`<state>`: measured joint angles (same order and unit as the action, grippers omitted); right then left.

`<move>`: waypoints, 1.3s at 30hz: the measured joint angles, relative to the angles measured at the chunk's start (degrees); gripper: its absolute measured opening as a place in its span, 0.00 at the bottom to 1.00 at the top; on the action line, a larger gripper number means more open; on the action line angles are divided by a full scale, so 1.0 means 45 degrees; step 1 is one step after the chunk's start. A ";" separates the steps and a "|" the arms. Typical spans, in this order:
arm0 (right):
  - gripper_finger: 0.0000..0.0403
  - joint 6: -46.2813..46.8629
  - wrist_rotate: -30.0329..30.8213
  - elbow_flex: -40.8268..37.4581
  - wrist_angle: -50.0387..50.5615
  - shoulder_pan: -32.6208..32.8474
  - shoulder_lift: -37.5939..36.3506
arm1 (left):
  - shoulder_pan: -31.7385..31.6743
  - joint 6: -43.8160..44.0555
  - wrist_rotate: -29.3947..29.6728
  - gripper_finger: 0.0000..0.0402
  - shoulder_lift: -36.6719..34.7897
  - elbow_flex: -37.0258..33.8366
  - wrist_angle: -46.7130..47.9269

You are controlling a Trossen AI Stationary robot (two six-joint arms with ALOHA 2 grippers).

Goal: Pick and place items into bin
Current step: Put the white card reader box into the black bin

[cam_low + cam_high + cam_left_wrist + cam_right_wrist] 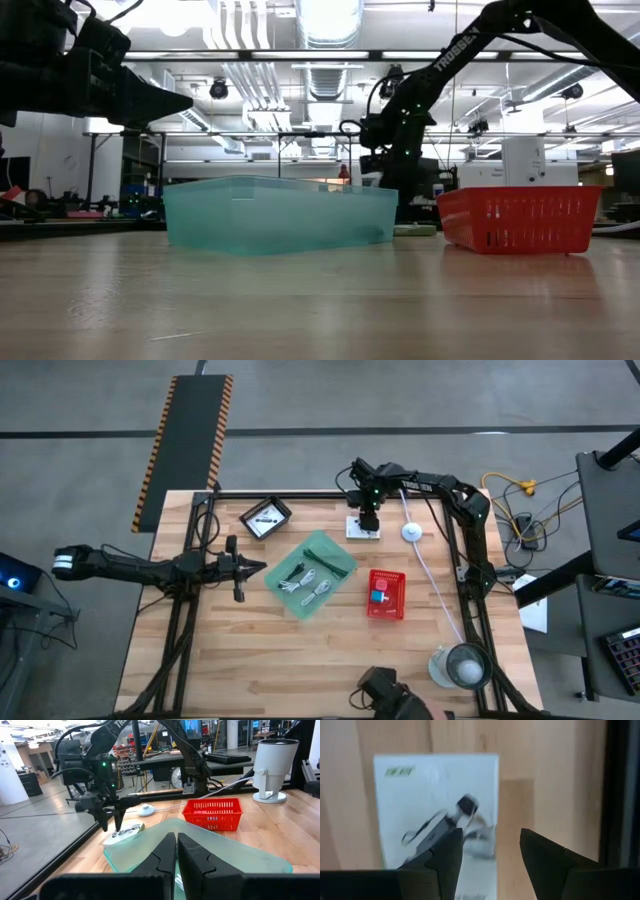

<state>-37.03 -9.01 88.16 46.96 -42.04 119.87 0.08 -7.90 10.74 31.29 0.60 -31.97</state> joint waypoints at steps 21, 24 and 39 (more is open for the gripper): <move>0.29 -0.0310 -0.0113 -0.0073 -0.0023 -0.0136 0.0811 | 0.0003 0.0000 -0.0005 0.00 -0.0005 -0.0004 -0.0017; 0.15 -0.1013 -0.0126 -0.0083 0.0132 -0.0123 0.0811 | 0.0004 0.0000 -0.0001 0.00 -0.0005 -0.0004 -0.0019; 0.02 -0.0487 0.1484 0.0126 0.0179 0.0330 -0.0127 | 0.0002 -0.0078 0.0000 0.00 -0.0005 0.0010 -0.0136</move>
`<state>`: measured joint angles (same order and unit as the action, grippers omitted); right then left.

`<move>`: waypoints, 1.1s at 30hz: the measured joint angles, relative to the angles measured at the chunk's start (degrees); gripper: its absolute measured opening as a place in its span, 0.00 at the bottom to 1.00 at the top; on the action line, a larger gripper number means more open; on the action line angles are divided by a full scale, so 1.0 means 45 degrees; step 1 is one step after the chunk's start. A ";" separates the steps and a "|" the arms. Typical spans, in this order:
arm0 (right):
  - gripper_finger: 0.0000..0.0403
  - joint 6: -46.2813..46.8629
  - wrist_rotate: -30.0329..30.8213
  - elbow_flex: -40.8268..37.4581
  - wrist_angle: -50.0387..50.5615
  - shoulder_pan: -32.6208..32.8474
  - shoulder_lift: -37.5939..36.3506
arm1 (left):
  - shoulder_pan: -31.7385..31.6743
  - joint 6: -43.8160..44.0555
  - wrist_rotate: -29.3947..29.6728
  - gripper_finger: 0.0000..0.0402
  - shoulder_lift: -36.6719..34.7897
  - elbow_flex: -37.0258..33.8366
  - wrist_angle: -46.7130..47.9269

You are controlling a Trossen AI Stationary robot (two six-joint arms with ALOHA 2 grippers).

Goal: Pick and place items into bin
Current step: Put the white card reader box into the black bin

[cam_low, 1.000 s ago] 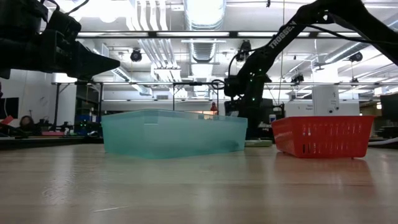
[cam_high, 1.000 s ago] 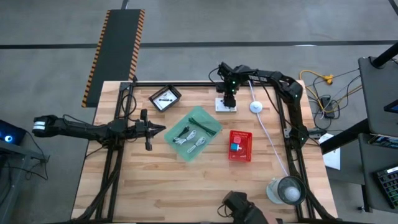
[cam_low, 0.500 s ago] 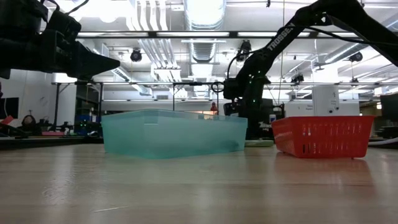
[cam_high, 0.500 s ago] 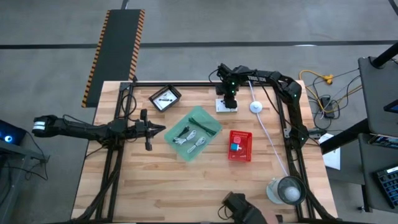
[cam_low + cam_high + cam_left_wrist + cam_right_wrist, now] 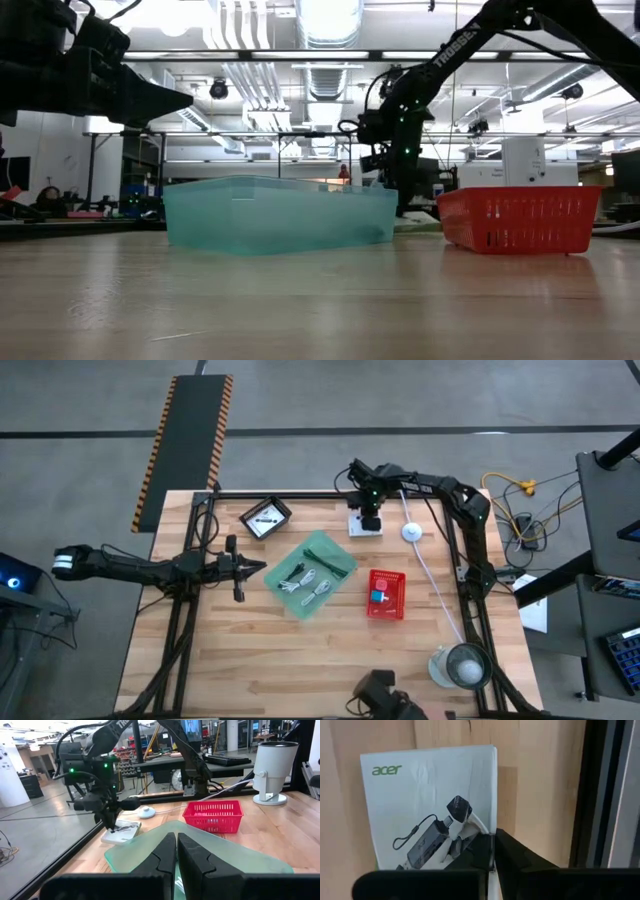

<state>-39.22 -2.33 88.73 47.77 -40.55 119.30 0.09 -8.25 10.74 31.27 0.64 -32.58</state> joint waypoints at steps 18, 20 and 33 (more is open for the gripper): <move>0.02 0.1226 0.1767 -0.0061 -0.1333 0.2430 -0.2820 | -0.0003 0.0929 -0.0003 0.00 0.0131 -0.0005 -0.0457; 0.02 0.0769 0.1771 -0.0063 -0.2056 0.2853 -0.2999 | -0.0019 0.2124 0.0002 0.00 0.0345 -0.0005 -0.0766; 0.02 -0.1746 0.1788 -0.0233 -0.5922 0.4672 -0.2845 | -0.0027 0.3721 0.2287 0.27 0.2710 0.1785 -0.1642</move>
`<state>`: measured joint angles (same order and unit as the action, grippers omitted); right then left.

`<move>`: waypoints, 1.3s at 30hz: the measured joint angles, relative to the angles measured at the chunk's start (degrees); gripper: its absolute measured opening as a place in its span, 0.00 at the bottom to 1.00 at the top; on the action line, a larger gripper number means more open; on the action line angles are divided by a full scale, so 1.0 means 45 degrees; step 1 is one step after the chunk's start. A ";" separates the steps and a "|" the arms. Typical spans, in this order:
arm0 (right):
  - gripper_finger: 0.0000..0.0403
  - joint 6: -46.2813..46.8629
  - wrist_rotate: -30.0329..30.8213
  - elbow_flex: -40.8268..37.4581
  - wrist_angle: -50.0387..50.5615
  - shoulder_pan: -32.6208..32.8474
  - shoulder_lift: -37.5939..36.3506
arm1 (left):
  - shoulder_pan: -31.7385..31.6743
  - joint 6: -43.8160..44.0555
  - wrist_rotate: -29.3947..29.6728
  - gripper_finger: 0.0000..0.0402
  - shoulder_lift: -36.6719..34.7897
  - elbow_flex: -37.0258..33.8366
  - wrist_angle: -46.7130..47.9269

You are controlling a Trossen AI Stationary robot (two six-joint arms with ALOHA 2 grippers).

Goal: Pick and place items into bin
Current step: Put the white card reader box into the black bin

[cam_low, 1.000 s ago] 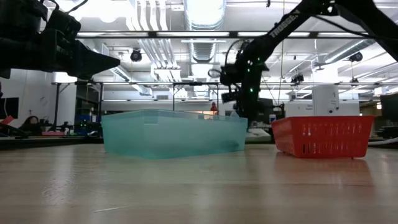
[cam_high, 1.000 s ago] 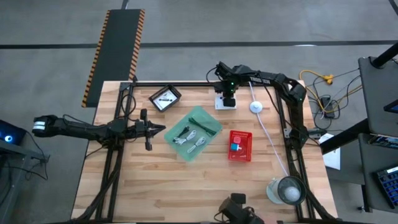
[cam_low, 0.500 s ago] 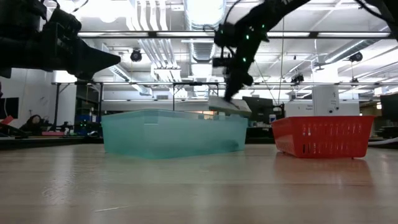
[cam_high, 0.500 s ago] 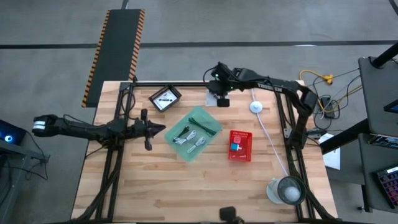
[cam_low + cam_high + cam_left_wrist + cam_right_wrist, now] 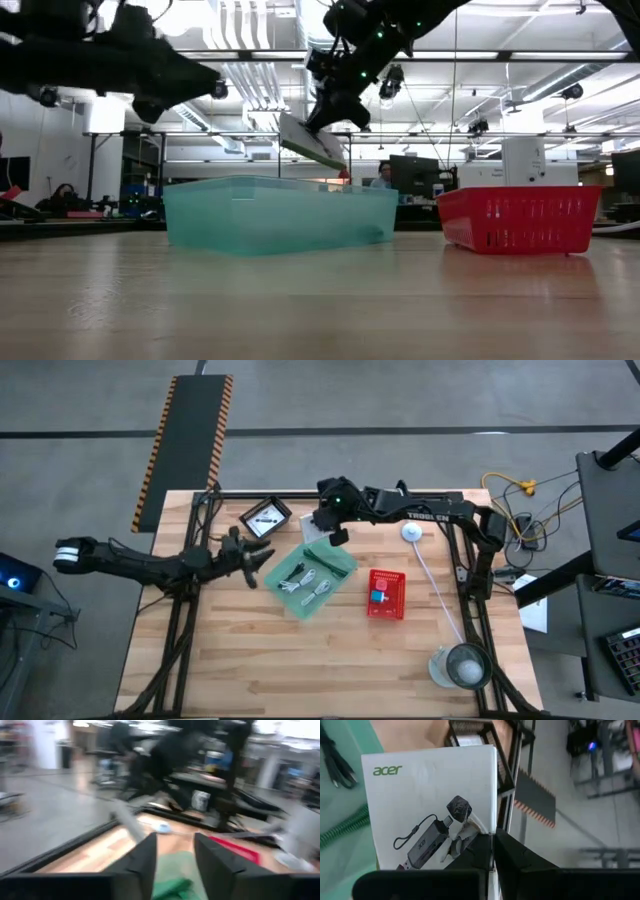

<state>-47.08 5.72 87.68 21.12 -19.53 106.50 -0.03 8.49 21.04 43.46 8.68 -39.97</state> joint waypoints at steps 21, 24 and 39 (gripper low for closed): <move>0.02 -0.0688 0.0107 0.0000 -0.1239 0.0344 0.0000 | -0.0293 0.1259 0.4408 0.57 0.5610 0.3800 -0.0016; 0.02 -0.0791 0.0107 0.0000 -0.1242 0.0354 0.0000 | -0.0499 0.1404 0.4670 0.57 0.5753 0.3810 -0.0018; 0.02 -0.1247 0.0097 0.0000 -0.1552 0.0448 0.0000 | -0.1747 0.4035 0.2579 0.57 0.6197 0.3801 -0.0022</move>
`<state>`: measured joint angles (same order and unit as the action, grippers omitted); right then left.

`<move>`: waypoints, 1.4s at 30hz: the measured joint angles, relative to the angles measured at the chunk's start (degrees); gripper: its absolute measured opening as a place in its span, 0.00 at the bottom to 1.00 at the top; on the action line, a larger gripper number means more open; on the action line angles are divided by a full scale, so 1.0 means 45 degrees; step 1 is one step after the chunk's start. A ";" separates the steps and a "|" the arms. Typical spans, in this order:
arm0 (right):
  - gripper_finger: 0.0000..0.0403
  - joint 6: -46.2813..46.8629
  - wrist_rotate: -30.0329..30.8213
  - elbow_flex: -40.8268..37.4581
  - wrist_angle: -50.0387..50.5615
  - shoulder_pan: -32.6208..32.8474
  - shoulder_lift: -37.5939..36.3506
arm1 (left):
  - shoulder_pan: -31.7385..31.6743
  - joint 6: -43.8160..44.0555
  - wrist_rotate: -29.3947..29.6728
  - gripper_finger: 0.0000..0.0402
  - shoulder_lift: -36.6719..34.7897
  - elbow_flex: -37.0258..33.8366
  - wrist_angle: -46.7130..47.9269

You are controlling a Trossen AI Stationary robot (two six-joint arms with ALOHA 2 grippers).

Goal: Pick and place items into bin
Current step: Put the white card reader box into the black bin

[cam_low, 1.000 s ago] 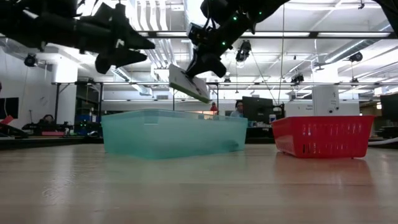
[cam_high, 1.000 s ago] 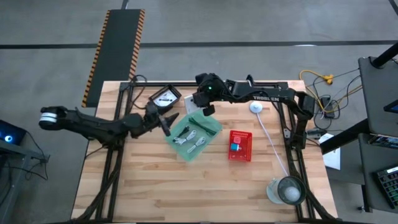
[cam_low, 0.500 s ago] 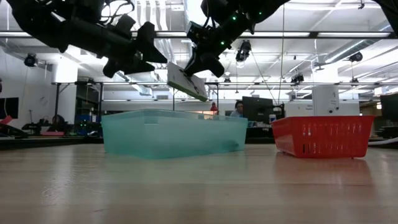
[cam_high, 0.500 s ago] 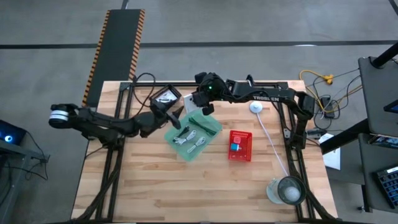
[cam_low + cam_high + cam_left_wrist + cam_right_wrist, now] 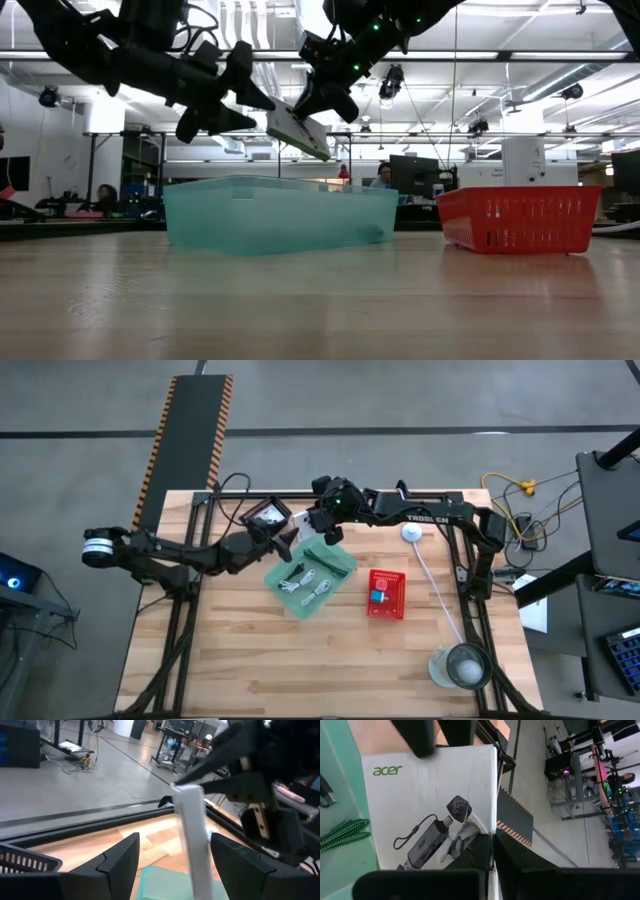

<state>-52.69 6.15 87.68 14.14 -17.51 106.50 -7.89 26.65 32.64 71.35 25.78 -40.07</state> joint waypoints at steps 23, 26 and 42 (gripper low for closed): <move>0.02 -0.0068 -0.0029 0.0000 -0.0369 0.0008 0.0000 | -0.0672 -0.0783 -0.0865 0.57 0.1269 0.1088 0.0001; 0.02 -0.0097 -0.0024 0.0000 -0.0220 0.0008 0.0000 | -0.0672 -0.0782 -0.0897 0.57 0.1230 0.1069 0.0091; 0.02 -0.0437 0.0008 0.0000 -0.0244 -0.0002 0.0000 | -0.0677 -0.1119 -0.1680 0.29 0.1220 0.1069 0.0407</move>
<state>-54.65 6.19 87.68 13.04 -17.52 106.50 -10.94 21.62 25.08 76.84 30.59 -38.24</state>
